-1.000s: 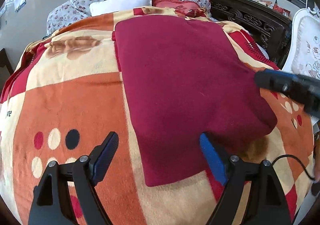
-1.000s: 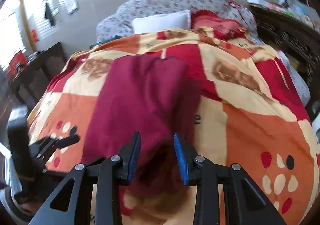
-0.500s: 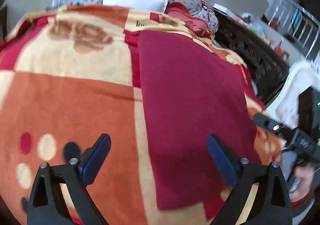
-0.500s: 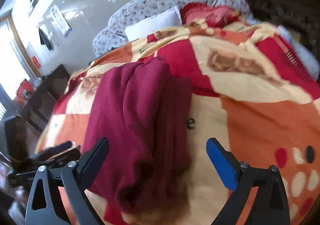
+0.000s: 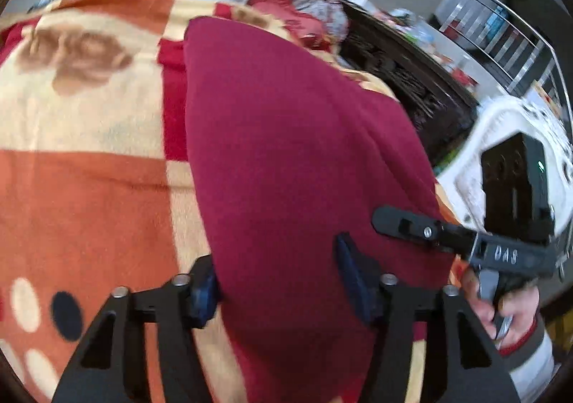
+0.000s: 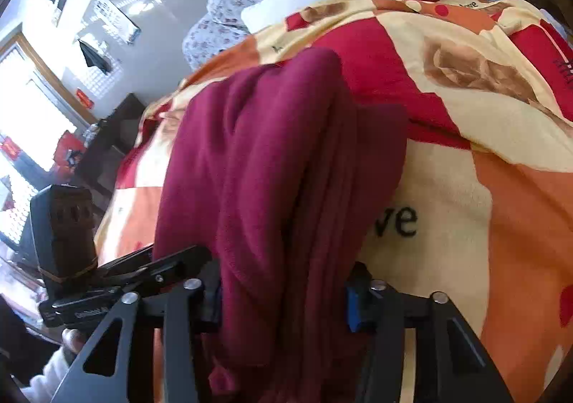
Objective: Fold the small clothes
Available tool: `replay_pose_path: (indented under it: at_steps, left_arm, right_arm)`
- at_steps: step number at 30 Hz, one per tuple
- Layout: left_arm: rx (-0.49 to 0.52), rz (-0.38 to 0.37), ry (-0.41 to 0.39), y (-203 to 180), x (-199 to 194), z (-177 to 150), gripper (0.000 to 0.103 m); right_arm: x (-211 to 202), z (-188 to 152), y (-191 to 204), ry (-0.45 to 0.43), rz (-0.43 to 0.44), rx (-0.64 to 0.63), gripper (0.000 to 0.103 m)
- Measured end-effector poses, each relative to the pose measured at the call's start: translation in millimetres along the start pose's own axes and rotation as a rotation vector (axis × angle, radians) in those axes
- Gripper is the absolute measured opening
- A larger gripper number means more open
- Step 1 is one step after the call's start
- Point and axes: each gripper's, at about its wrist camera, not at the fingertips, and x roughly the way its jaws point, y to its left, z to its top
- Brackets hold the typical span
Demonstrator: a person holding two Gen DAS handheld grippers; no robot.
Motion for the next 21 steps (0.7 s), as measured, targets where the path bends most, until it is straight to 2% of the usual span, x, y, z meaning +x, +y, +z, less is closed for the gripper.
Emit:
replay_pose_path:
  at_steps: [4,8,11,12,14,16,17,18,20,21]
  left_arm:
    - [0.028,0.006,0.000,-9,-55,-15,0.054]
    - [-0.054,0.060,0.077,9,-92,-44,0.054]
    - [-0.089,0.152,0.135,25,-94,-78,0.056]
    - [-0.096,0.195,0.159,30,-90,-90,0.061]
    - [-0.100,0.228,0.112,32,-93,-101,0.068]
    - [-0.093,0.255,0.088,25,-101,-105,0.070]
    - [-0.090,0.270,0.085,21,-104,-104,0.070]
    - [-0.088,0.278,0.074,18,-106,-103,0.070]
    - [-0.068,0.314,0.049,9,-107,-102,0.073]
    - [-0.052,0.336,0.044,7,-106,-102,0.074]
  right_arm:
    - [-15,-15,32,0.019,0.095,-0.009,0.050]
    - [-2,-49,64,0.087,0.171,0.009,0.052]
    - [23,-77,85,0.174,0.076,-0.088,0.060]
    - [29,-84,87,0.205,0.025,-0.102,0.062]
    - [20,-92,88,0.183,-0.033,-0.125,0.064]
    - [-2,-91,93,0.122,-0.040,-0.142,0.064]
    - [-15,-88,99,0.070,-0.062,-0.162,0.062]
    - [-25,-84,107,0.023,-0.087,-0.198,0.053]
    - [-27,-76,127,-0.001,-0.111,-0.283,0.039]
    - [-24,-74,133,-0.003,-0.109,-0.306,0.037]
